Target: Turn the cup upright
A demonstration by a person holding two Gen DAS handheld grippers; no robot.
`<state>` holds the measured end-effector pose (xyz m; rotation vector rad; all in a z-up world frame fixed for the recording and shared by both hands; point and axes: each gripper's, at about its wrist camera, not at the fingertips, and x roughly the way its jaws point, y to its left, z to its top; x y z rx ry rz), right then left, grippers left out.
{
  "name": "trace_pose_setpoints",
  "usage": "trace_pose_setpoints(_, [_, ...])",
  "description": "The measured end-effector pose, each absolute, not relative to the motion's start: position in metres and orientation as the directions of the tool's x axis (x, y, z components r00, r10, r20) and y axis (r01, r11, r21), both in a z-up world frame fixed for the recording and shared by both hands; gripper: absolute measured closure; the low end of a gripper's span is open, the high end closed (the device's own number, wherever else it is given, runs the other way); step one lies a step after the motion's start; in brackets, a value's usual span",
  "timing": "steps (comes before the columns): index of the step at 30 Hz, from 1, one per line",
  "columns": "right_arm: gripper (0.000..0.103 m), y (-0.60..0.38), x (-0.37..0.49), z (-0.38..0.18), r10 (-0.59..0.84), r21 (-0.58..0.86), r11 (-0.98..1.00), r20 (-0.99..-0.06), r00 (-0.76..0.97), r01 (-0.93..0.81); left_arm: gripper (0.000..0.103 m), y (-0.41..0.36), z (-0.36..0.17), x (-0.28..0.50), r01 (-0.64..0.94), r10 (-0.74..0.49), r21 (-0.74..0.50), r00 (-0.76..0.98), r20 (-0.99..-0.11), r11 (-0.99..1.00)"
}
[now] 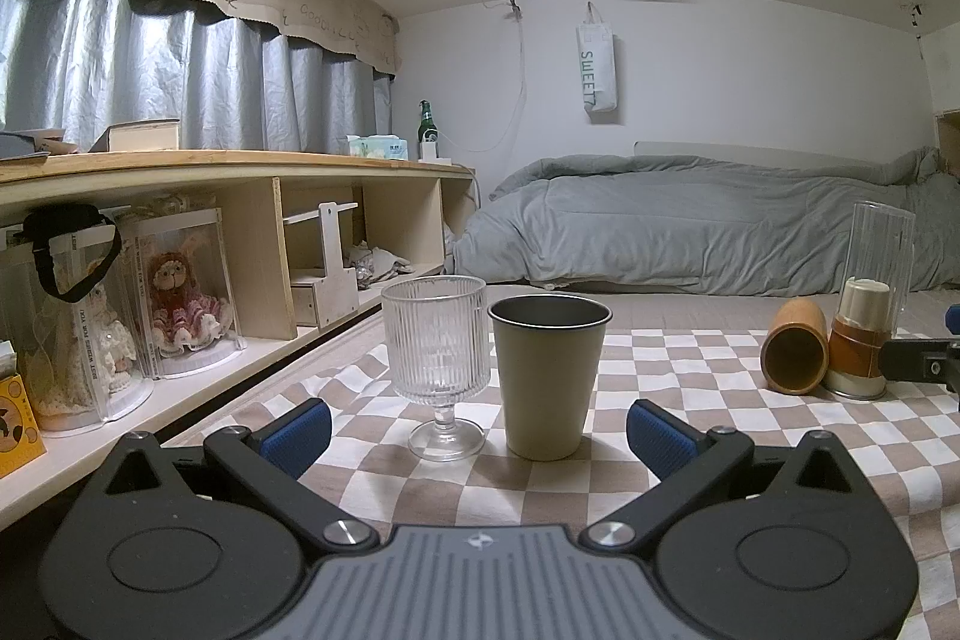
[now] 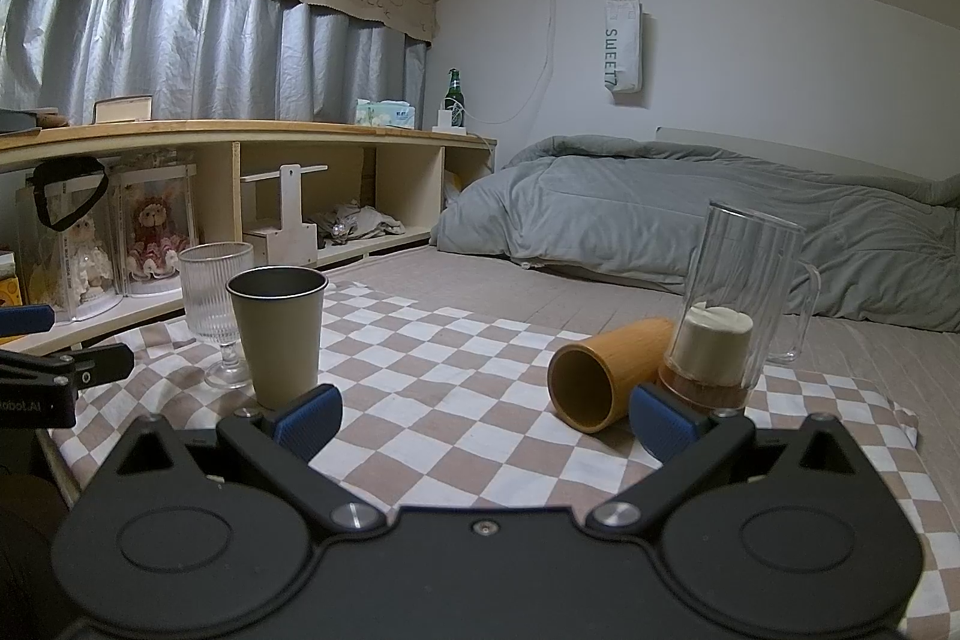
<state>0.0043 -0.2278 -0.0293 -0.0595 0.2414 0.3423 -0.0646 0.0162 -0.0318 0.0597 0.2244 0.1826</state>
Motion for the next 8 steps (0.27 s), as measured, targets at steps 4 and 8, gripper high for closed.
trace_pose_setpoints(4, [0.000,-0.2278,0.0044,-0.0293,0.326,-0.017,0.940,-0.245,0.913,-0.340,0.000,0.0158,-0.0326,-0.0651,-0.172,0.185,0.079,0.958,-0.218,0.982])
trace_pose_setpoints(8, [0.000,-0.2278,0.0043,-0.0293,0.325,-0.018,0.941,-0.244,0.914,-0.339,0.000,0.0161,-0.0335,-0.0661,-0.172,0.185,0.079,0.958,-0.219,0.982])
